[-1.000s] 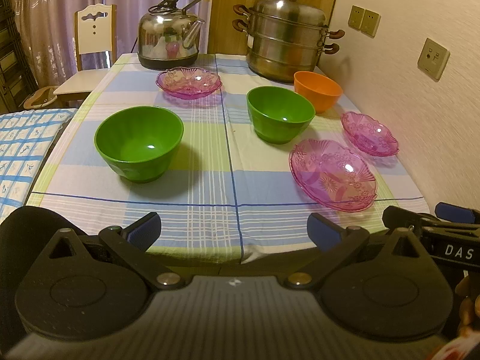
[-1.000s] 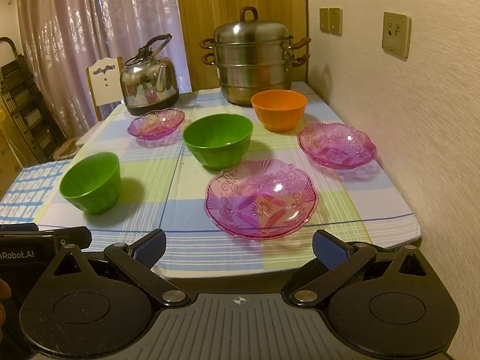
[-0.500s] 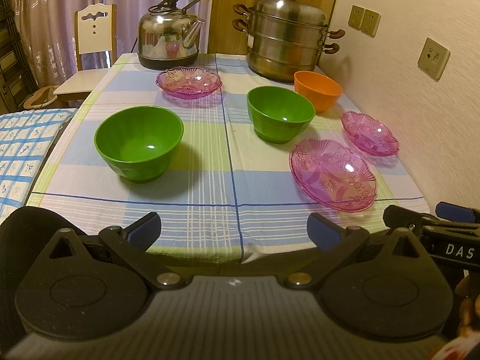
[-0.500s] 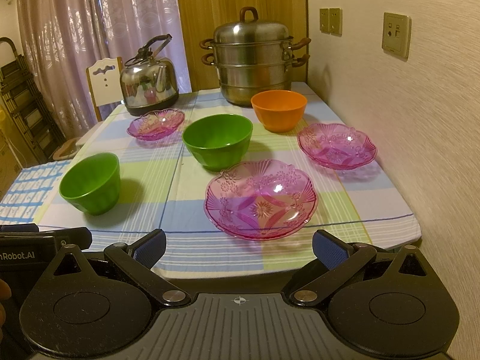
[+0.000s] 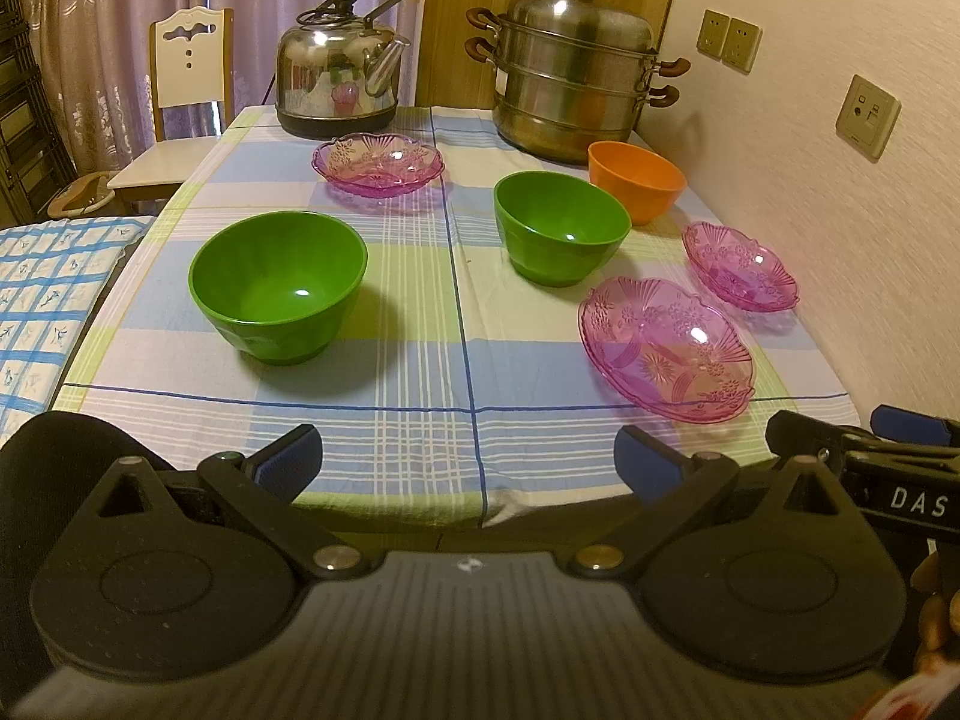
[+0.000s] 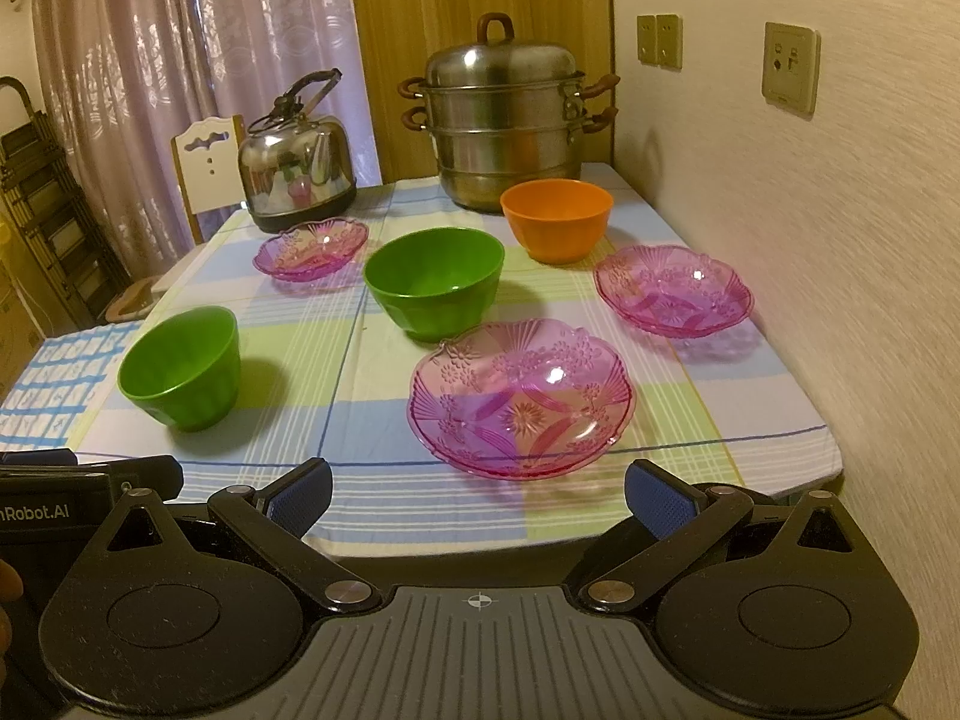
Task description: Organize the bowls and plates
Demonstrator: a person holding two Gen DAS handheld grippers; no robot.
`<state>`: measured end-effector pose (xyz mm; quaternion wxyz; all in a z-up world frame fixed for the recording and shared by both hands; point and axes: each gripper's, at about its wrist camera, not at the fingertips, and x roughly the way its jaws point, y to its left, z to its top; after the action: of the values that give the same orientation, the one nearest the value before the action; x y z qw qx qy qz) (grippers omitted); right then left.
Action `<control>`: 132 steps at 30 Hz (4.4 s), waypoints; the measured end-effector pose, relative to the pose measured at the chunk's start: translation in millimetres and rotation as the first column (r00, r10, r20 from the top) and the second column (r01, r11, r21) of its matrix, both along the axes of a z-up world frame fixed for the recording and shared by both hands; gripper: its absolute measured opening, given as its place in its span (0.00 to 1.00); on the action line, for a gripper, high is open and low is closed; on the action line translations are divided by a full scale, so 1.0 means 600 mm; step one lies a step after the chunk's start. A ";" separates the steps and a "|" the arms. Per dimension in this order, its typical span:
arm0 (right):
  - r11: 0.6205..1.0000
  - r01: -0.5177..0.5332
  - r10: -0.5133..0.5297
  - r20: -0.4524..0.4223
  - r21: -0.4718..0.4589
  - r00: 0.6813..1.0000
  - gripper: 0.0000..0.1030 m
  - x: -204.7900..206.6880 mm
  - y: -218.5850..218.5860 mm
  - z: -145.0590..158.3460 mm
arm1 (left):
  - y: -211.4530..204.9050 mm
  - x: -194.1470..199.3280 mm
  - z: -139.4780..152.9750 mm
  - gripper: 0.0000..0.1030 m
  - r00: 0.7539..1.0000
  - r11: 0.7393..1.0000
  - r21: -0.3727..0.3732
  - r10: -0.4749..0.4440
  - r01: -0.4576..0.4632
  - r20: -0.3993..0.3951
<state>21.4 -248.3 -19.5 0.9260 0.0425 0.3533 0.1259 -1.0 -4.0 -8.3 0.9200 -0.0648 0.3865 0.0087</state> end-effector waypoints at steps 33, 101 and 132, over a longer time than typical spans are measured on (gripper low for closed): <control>0.991 0.086 -0.086 0.000 0.103 0.996 1.00 0.100 -0.079 -0.018 | -0.005 0.144 -0.016 1.00 0.999 0.979 -0.198 -0.052 0.049 -0.015; 0.974 0.217 -0.200 -0.198 0.068 0.959 0.12 0.276 -0.108 -0.183 | -0.079 0.333 -0.193 0.08 0.970 0.944 -0.245 -0.240 0.221 -0.047; 0.984 0.106 -0.110 0.018 0.146 0.994 0.11 0.185 -0.022 0.050 | 0.033 0.230 0.057 0.08 0.984 0.963 -0.228 -0.112 0.142 0.141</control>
<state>132.6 -261.6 10.2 0.9305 0.1272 0.3284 0.1013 136.7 15.6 26.0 0.9269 -0.1498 0.3290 -0.1007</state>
